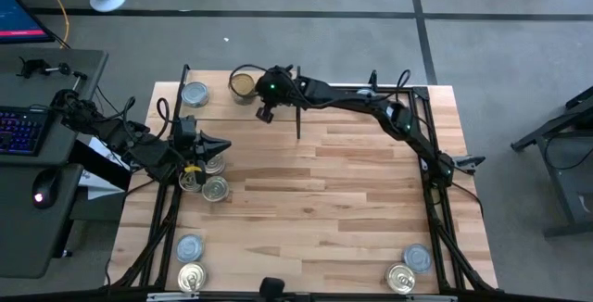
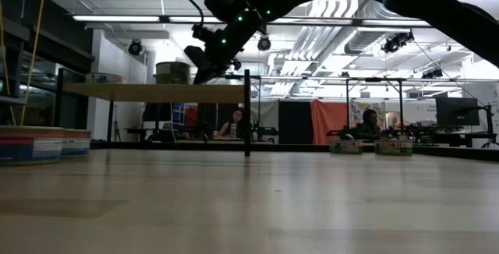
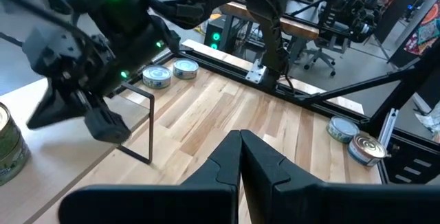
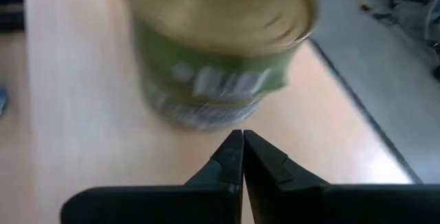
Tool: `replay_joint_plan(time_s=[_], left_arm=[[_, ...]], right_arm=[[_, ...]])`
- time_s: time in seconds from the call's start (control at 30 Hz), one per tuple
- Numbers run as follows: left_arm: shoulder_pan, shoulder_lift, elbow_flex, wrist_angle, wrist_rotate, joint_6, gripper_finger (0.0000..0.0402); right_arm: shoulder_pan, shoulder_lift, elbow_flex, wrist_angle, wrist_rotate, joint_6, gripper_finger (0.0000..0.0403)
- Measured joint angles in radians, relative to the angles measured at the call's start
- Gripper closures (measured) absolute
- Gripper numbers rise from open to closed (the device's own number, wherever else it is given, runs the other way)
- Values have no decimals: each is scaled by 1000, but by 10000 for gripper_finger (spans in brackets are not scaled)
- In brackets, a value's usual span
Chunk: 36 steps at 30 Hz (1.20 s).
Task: Stack canned seafood by type on shelf
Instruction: Adjust the green tuna cans on the shelf, then put the blue-pink tuna can on the shelf
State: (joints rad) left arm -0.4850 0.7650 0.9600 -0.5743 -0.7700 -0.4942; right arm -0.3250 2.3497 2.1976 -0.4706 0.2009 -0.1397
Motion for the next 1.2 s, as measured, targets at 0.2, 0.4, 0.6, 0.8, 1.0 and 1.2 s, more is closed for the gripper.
replay_joint_plan(time_s=[0.2,0.4,0.6,0.8,1.0,1.2], left_arm=[[0,0,0,0,0,0,401],[0,0,0,0,0,0,401],[0,0,0,-2,0,1,401],[0,0,0,-2,0,1,401],[0,0,0,-2,0,1,401],[0,-1,0,-2,25,-29,401]], right_arm=[[-17,7,-2,21,11,41,403],[-14,32,-4,71,-19,61,403],[-7,36,-4,120,-56,83,403],[-7,36,-4,198,-89,100,403],[-6,36,-4,192,-93,115,403],[-13,11,34,55,-51,87,403]])
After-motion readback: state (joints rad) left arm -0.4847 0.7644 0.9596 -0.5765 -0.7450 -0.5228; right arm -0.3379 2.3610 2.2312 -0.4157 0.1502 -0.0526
